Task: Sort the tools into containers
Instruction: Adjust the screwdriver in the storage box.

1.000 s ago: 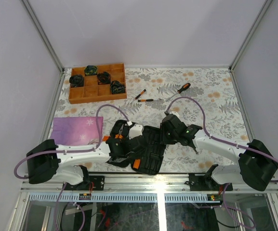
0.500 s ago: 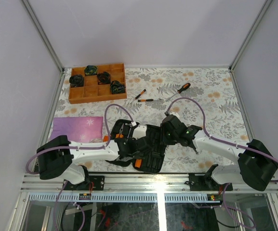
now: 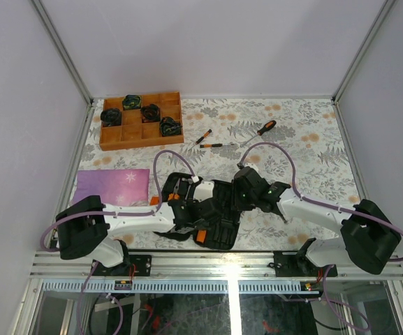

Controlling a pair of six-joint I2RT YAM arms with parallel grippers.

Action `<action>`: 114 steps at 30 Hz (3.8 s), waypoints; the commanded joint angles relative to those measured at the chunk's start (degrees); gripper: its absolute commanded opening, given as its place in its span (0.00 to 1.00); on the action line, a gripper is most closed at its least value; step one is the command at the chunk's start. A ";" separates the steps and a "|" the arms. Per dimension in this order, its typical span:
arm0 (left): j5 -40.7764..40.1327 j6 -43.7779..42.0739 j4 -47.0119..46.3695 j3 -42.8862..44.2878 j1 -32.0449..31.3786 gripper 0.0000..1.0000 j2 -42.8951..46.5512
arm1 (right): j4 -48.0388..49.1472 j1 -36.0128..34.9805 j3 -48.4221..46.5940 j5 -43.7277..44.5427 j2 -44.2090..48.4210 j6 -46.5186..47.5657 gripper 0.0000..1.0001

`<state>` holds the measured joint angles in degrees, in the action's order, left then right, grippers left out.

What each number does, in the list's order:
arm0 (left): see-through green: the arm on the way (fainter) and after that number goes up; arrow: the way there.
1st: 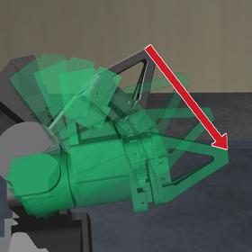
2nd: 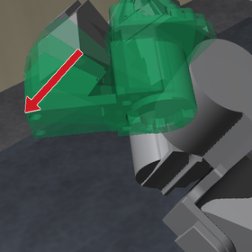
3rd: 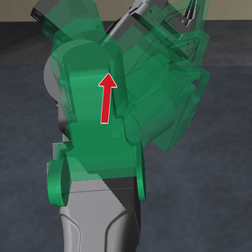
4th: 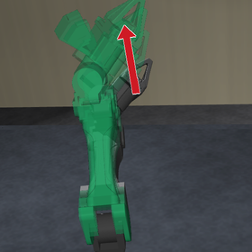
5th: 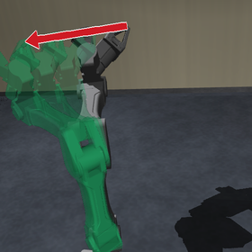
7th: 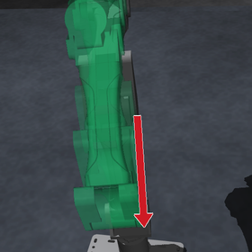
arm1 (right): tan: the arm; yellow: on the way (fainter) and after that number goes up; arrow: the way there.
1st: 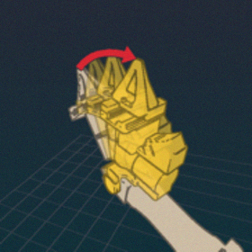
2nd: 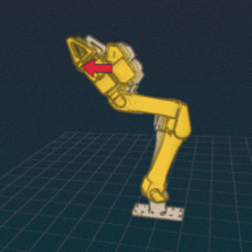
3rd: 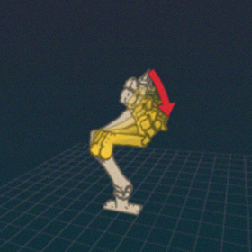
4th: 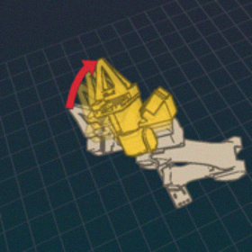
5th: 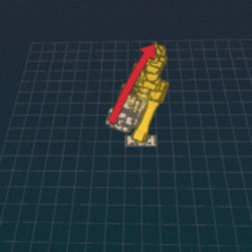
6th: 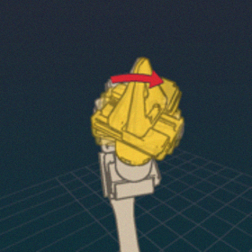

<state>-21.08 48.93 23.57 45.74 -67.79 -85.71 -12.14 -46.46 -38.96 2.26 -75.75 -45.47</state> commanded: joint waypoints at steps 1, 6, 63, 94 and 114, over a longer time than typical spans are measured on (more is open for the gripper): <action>0.73 -0.06 -0.04 -1.10 0.37 0.00 -4.26 | 0.93 -0.43 -2.16 1.35 -2.22 -0.08 0.36; 2.11 0.03 -0.87 -0.82 0.52 0.00 -5.32 | 5.03 -0.45 -1.65 -0.04 -2.06 0.23 0.31; 4.27 0.09 -0.28 0.03 0.73 0.00 -7.88 | 2.70 -0.42 -16.79 1.09 -26.93 0.26 0.04; 4.61 -1.55 4.25 7.30 1.18 0.21 -1.54 | 6.21 -0.41 -18.24 -0.84 -12.00 3.98 0.14; 7.80 -5.50 6.22 -0.22 18.51 0.51 23.77 | -0.81 4.58 1.76 5.66 10.84 1.60 0.37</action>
<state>-16.71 46.76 28.88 47.99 -54.43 -65.93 -14.52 -42.24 -41.15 11.09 -66.67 -41.69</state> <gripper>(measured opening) 0.501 0.361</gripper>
